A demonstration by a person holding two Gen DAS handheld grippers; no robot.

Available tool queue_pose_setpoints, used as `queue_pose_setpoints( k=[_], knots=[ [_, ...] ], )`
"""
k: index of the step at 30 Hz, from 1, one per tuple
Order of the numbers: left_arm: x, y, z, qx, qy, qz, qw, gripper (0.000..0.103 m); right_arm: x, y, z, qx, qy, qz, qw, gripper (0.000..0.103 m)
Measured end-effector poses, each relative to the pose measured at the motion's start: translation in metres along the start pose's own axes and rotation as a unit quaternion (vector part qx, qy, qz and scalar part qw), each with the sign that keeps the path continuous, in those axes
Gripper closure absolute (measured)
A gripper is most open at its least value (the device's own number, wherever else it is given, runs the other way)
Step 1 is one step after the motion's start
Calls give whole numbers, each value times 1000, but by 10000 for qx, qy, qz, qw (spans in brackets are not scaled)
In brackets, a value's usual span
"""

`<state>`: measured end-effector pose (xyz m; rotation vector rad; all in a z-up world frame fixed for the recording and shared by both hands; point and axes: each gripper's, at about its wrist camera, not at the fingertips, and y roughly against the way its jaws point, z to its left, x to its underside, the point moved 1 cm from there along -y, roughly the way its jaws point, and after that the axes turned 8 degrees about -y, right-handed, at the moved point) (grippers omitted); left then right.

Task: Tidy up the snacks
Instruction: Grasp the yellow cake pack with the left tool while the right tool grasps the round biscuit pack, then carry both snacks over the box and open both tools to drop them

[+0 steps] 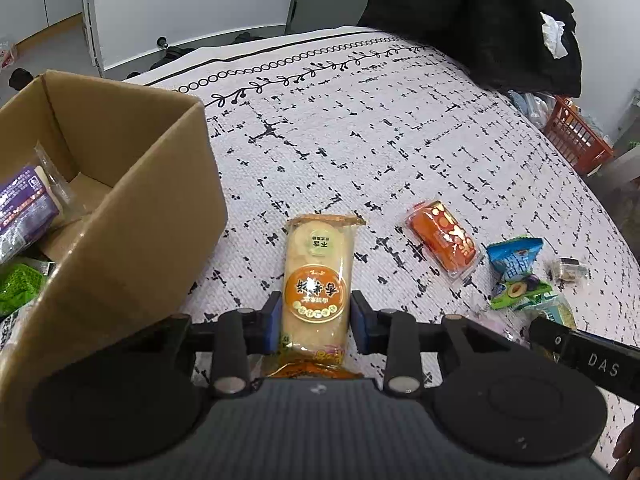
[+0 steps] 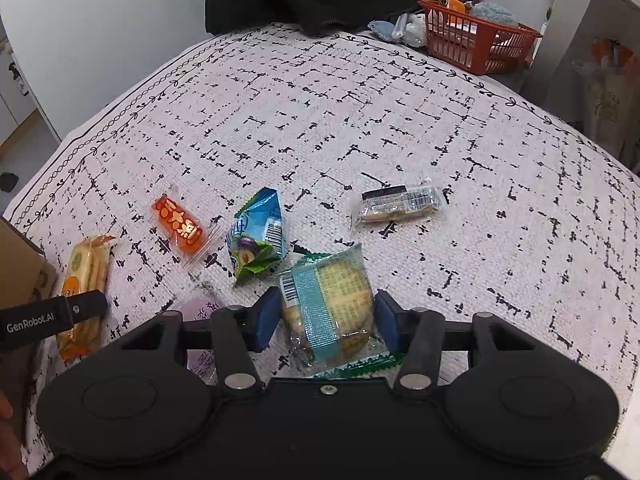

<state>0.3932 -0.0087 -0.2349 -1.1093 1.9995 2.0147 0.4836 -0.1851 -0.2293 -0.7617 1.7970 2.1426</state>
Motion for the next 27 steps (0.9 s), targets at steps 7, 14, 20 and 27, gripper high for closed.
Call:
queue_pose_setpoints(
  k=[7, 14, 20, 27],
  knots=[
    [1, 24, 0, 131, -15, -193, 9997, 69, -3, 21, 2, -51, -12, -163, 9999, 53],
    [1, 57, 0, 269, -72, -370, 9989, 69, -6, 48, 10, -305, -7, -401, 9987, 53],
    [1, 88, 8, 261, 4, -583, 9980, 69, -7, 69, 22, -552, 60, -614, 9966, 53],
    [1, 122, 27, 161, 177, -773, 9967, 69, -5, 89, 44, -887, 202, -748, 9930, 53]
  ],
)
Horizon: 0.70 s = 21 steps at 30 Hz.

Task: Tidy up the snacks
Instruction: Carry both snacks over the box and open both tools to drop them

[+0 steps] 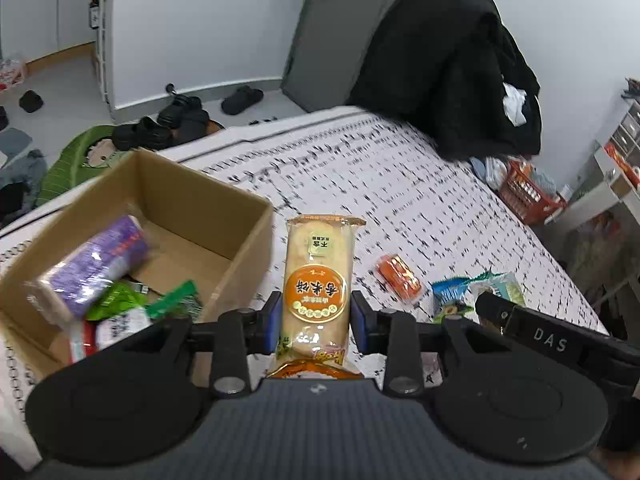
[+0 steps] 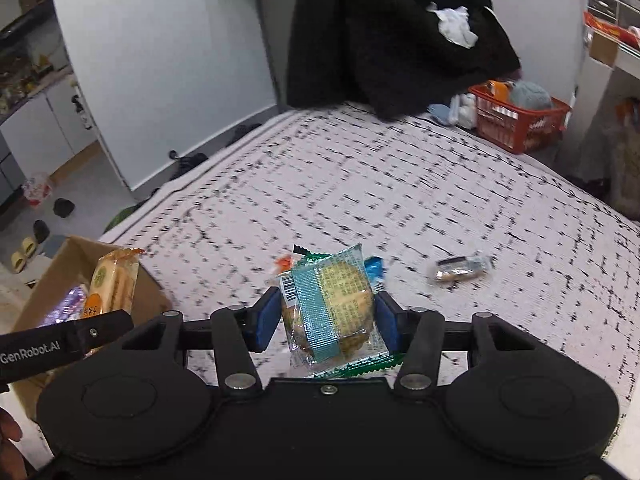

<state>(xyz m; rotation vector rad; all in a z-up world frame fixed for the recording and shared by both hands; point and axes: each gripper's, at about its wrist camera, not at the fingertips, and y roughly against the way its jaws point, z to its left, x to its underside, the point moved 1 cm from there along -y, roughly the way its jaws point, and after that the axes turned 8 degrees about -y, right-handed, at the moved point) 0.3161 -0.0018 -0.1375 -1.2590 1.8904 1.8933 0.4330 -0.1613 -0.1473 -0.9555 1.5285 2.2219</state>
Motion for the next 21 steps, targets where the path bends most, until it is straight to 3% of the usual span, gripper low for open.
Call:
queue_pose_setpoints(
  k=[11, 21],
  knots=[
    [-7, 45, 31, -124, 171, -325, 9992, 69, 5, 23, 42, -401, 206, -148, 9989, 53],
    [-10, 61, 59, -178, 302, -437, 9984, 69, 10, 44, 85, -655, 533, -472, 9953, 53]
  ],
)
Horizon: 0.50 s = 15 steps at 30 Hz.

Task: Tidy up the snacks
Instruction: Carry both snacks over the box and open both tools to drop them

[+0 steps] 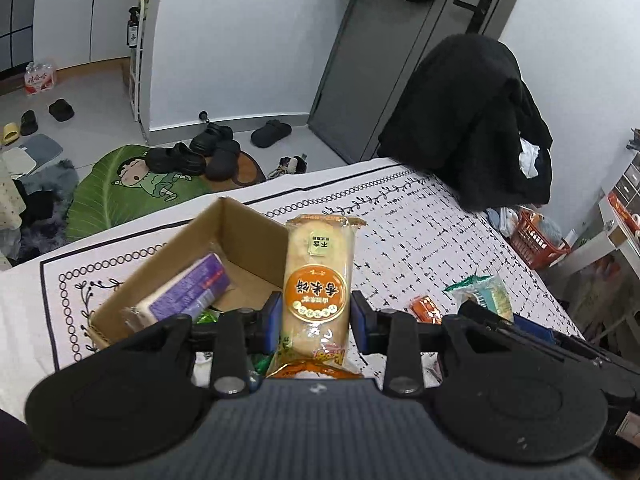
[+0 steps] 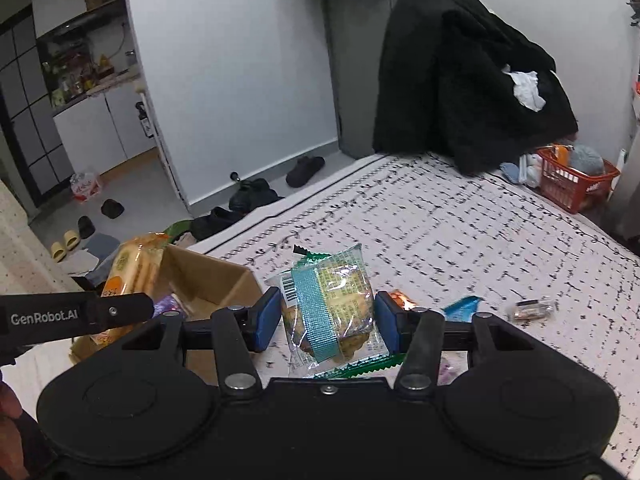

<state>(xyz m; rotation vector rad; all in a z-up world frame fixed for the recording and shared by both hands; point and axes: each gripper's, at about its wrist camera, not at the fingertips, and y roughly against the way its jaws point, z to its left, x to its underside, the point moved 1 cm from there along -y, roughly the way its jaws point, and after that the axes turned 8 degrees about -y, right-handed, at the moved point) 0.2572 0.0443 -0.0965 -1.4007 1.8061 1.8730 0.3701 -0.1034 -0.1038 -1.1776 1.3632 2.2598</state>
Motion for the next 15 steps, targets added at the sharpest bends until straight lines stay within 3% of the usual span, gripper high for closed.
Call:
queue_pose_setpoints(
  k=[15],
  knots=[
    [-19, 1, 55, 18, 314, 59, 9995, 69, 6, -20, 48, -233, -148, -6, 9996, 53]
  ],
)
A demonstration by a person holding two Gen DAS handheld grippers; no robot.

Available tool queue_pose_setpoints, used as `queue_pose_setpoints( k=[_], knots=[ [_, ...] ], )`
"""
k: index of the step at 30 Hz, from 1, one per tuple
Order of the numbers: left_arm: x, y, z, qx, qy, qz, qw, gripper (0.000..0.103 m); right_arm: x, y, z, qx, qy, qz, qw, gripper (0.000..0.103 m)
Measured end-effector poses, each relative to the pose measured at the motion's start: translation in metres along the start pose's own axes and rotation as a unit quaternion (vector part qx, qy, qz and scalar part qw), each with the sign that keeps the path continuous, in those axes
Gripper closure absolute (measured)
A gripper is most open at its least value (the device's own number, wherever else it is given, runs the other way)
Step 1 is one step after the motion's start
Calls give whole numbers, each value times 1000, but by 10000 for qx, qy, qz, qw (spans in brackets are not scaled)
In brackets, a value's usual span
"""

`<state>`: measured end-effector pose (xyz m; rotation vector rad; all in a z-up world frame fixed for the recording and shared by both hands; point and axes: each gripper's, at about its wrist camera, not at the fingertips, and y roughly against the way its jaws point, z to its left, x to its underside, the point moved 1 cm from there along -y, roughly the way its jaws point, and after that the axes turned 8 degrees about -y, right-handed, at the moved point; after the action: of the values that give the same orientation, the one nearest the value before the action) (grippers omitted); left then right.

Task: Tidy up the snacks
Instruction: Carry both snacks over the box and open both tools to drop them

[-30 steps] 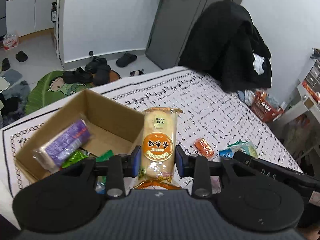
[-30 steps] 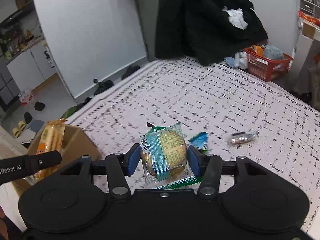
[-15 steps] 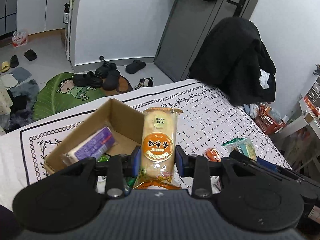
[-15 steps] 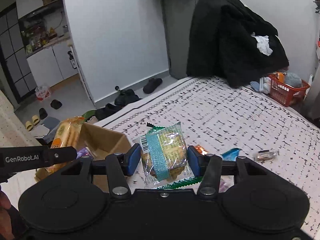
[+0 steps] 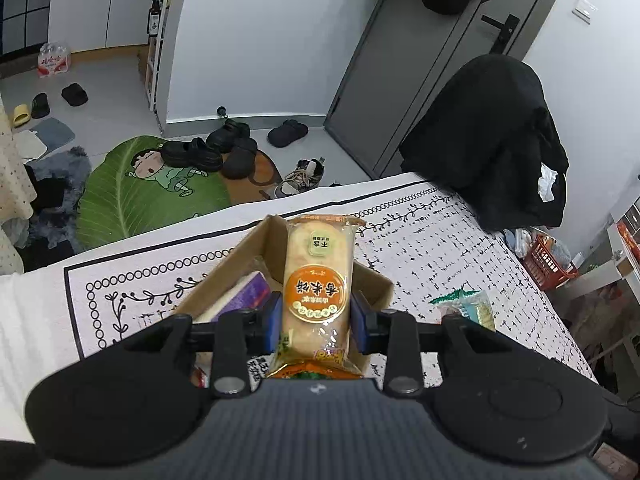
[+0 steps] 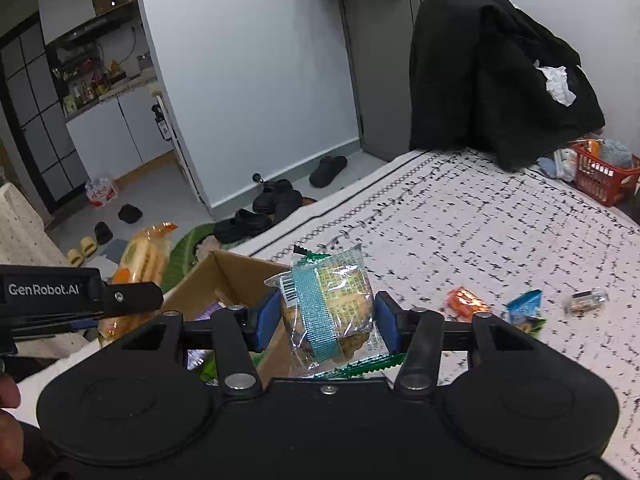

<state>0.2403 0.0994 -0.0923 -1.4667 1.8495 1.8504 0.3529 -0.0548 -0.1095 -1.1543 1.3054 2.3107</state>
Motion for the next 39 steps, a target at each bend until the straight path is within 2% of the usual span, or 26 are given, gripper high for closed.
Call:
queue_pose_setpoints(
  k=[7, 12, 16, 24, 33, 35, 39],
  knots=[
    [2, -14, 13, 196, 122, 171, 9996, 69, -1, -7, 10, -77, -104, -160, 9998, 53],
    [5, -30, 21, 468, 252, 353, 9980, 69, 2, -19, 11, -12, -81, -60, 9999, 53],
    [5, -42, 31, 601, 492, 499, 9957, 62, 5, -28, 15, 5, 4, 14, 10000, 53],
    [-7, -55, 47, 365, 620, 661, 9952, 58, 6, -48, 26, -30, 72, 253, 9996, 53],
    [-18, -54, 49, 230, 517, 676, 9961, 48, 5, -49, 37, -264, 262, 207, 9991, 51],
    [-17, -52, 48, 179, 506, 706, 9961, 44, 7, -50, 37, -231, 282, 265, 9990, 49],
    [-15, -45, 45, 46, 434, 708, 9965, 34, 5, -40, 36, -257, 236, 173, 9992, 30]
  ],
)
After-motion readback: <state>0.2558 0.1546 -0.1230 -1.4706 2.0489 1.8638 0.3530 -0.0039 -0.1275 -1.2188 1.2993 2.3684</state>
